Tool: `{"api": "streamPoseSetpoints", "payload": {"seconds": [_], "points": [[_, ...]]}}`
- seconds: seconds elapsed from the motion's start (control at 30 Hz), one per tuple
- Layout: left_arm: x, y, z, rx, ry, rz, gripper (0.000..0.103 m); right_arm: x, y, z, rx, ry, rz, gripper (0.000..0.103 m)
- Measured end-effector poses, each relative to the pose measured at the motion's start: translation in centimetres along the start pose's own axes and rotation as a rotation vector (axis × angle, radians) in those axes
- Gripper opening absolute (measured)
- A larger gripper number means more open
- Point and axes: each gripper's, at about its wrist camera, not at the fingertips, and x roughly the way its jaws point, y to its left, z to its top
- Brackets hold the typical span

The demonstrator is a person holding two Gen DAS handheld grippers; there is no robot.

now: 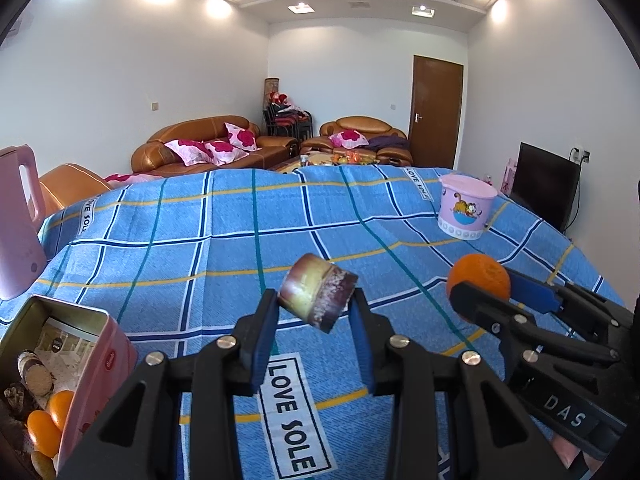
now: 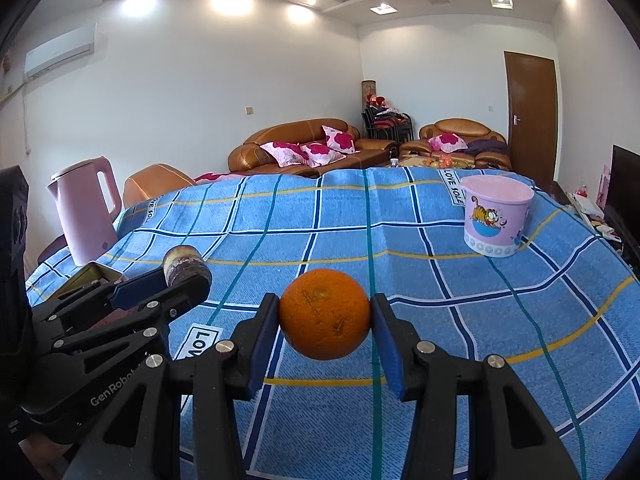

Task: Organize fruits
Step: 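Lift and carry the snack in left tool and orange in right tool toward the tin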

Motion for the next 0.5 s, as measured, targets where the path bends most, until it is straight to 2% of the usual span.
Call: {"api": "streamPoseSetpoints", "payload": {"seconds": [0.5], "points": [[-0.92,0.18,-0.01,-0.005,-0.053,0.019,0.037,-0.89,0.11,-0.12,-0.012,-0.044,0.0,0.049]]}}
